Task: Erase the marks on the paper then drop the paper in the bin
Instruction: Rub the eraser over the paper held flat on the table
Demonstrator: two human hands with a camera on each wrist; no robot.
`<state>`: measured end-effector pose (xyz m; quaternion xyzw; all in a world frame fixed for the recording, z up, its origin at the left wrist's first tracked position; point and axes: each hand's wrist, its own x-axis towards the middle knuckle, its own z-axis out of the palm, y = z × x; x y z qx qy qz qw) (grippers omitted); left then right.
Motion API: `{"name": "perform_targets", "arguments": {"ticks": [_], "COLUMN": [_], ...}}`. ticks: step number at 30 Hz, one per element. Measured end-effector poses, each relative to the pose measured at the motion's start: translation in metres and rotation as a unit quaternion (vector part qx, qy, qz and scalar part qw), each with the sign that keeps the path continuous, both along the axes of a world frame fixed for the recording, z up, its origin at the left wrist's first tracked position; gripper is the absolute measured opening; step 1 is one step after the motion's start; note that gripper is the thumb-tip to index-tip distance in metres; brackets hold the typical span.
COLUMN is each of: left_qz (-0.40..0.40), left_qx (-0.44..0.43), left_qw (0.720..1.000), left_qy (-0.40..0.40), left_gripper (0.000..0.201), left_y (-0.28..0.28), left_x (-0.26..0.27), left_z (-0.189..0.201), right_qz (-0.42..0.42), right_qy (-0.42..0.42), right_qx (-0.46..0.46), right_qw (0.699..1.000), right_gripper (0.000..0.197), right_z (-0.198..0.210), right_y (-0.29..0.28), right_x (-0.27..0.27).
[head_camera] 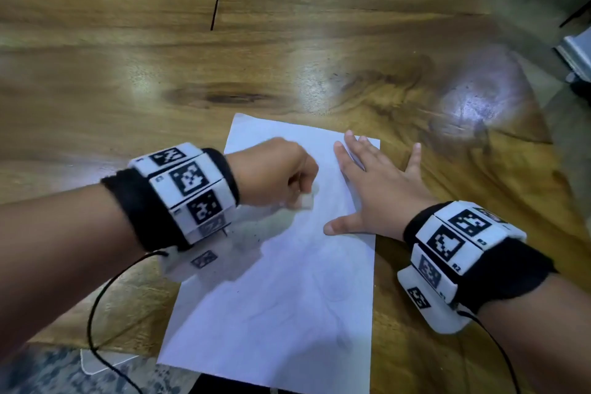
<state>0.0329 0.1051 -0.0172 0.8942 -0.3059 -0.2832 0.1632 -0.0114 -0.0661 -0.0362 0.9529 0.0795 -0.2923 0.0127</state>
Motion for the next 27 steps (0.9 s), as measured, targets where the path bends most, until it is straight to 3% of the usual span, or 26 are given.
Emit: {"name": "perform_targets", "arguments": {"ticks": [2, 6, 8, 12, 15, 21, 24, 27], "left_qz": [-0.026, 0.046, 0.062, -0.014, -0.059, 0.047, 0.016, -0.054], "left_qx": [0.019, -0.026, -0.032, -0.026, 0.016, -0.033, -0.047, -0.024], "left_qw": [0.999, 0.996, 0.995, 0.999, 0.997, 0.993, 0.996, 0.998], "left_qy": [0.029, -0.069, -0.069, -0.021, 0.036, -0.100, -0.071, -0.025], "left_gripper": [0.013, 0.014, 0.010, 0.030, 0.006, 0.005, 0.020, 0.008], "left_y": [0.001, -0.020, -0.024, 0.001, 0.014, -0.012, 0.003, 0.024], "left_x": [0.003, 0.035, 0.038, 0.002, -0.014, 0.025, 0.002, -0.031], "left_z": [0.000, 0.001, -0.002, -0.011, -0.009, -0.003, -0.011, -0.019], "right_qz": [0.001, 0.000, 0.002, 0.002, 0.000, -0.004, -0.006, -0.007], "right_qy": [0.001, 0.001, 0.000, -0.003, -0.001, 0.003, 0.005, 0.008], "right_qx": [0.000, 0.000, -0.004, -0.003, -0.002, -0.006, -0.002, 0.000], "right_qw": [1.000, 1.000, 1.000, 1.000, 1.000, 1.000, 1.000, 1.000], "right_gripper": [0.122, 0.122, 0.122, 0.123, 0.123, 0.122, 0.123, 0.123], "right_z": [0.000, 0.001, 0.001, 0.000, 0.000, 0.003, 0.003, 0.003], "right_y": [0.000, 0.000, 0.001, 0.000, 0.000, 0.002, 0.002, 0.002], "right_x": [0.000, 0.000, 0.000, 0.001, 0.001, 0.000, 0.000, 0.000]}}
